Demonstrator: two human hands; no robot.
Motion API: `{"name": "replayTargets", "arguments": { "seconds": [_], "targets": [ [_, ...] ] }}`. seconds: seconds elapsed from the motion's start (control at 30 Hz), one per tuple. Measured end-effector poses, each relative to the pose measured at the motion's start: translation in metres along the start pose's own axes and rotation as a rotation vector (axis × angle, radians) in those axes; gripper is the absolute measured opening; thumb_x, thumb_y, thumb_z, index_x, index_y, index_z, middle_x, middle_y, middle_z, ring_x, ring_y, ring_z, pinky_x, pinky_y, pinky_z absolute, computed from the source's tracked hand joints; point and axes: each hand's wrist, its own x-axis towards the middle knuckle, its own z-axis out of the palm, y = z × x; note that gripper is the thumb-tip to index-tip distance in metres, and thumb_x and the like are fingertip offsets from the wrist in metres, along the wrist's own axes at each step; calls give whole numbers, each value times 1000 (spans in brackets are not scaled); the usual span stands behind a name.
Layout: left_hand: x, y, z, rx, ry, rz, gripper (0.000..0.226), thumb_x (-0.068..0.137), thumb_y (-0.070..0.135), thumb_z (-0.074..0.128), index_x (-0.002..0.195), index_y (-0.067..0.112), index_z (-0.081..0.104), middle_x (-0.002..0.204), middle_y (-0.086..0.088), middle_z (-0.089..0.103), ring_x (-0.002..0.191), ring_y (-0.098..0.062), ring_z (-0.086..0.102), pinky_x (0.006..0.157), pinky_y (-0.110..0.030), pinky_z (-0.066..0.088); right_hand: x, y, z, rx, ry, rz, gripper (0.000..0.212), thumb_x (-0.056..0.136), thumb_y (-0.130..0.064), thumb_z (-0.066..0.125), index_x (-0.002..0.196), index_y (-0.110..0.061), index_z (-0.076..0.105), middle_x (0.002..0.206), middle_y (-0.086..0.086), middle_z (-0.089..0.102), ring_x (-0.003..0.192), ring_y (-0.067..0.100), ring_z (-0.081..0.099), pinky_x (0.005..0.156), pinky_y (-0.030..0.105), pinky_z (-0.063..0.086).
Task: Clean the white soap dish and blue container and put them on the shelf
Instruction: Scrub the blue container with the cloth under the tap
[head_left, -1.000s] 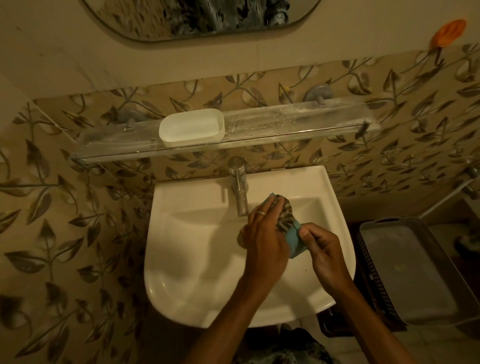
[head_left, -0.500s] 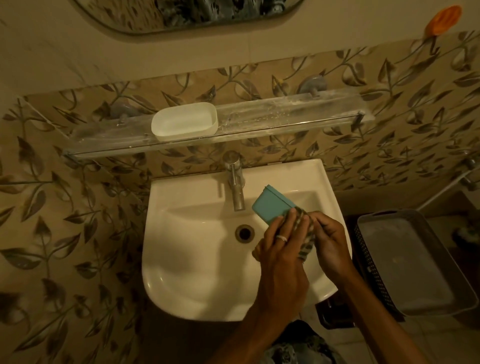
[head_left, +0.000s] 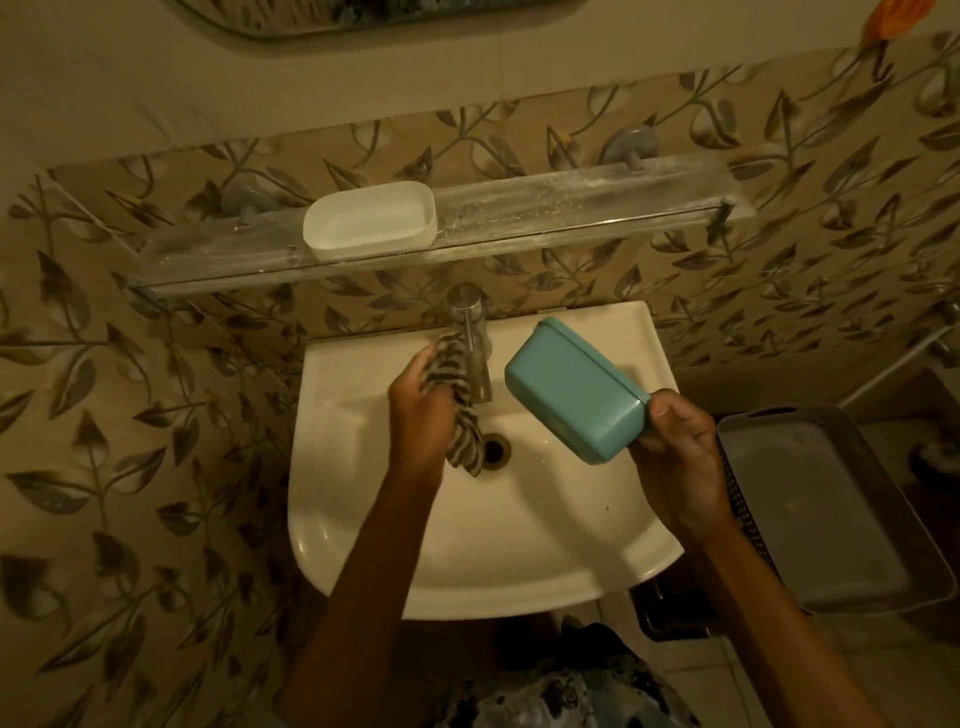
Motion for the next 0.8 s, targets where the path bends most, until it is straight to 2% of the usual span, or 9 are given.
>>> {"name": "replayTargets", "arguments": {
  "seconds": [0.13,0.27,0.37,0.47,0.57,0.63,0.7,0.73,0.8],
  "targets": [
    [-2,-13,-12,-325,-3,-291,53,89,-12,28,133,8,50,131,-19,55,116,-33,56,103,-47,43,3,-9,8,54,19,7,27,75,-50,73,62,-28,64,66,-13,60,70,3,55,60,17,44],
    [-23,-14,-4,-525,-82,-450,48,91,-7,23,129,7,49,121,-21,58,103,-36,59,81,-45,51,2,-4,12,123,4,18,24,71,-49,77,64,-28,66,87,-6,68,94,12,62,68,23,51],
    [-36,-20,-1,-569,-174,-516,49,90,-3,26,133,5,48,122,-27,59,110,-43,57,90,-51,49,0,2,13,168,-6,54,25,72,-46,78,66,-26,64,99,2,66,102,19,59,72,26,52],
    [-46,-20,2,-616,-212,-581,43,93,1,28,130,2,49,111,-26,64,96,-36,64,79,-45,57,-2,7,9,90,-7,107,28,74,-49,76,69,-25,62,90,1,63,91,15,57,67,23,49],
    [-47,-17,2,-624,-191,-537,43,93,-1,27,128,3,52,108,-23,66,89,-32,68,74,-42,59,-2,8,0,-184,-33,114,19,88,-43,62,84,-25,66,87,-6,66,85,8,59,73,22,48],
    [-46,-13,-1,-569,-171,-455,47,91,-6,27,125,9,55,107,-20,67,89,-30,69,74,-41,58,0,7,-7,-342,-60,105,17,96,-17,50,102,-21,65,95,-8,70,90,7,62,79,22,49],
    [-49,-7,-1,-483,-185,-358,50,90,-9,27,123,14,57,112,-17,66,99,-32,65,87,-47,53,4,7,-7,-386,-85,104,29,93,1,45,109,-17,60,95,-14,70,90,3,62,78,20,49],
    [-51,-5,0,-421,-188,-304,51,89,-11,28,121,17,58,114,-16,66,103,-32,64,92,-50,50,6,7,-4,-387,-86,113,30,90,1,44,107,-17,60,94,-14,69,89,4,62,77,21,49],
    [-56,-2,4,-299,-186,-207,55,88,-13,30,117,23,59,114,-11,67,107,-30,63,94,-52,49,9,10,4,-345,-56,113,25,88,-15,45,104,-19,64,95,-12,70,92,8,60,79,25,47]
  ]
}}
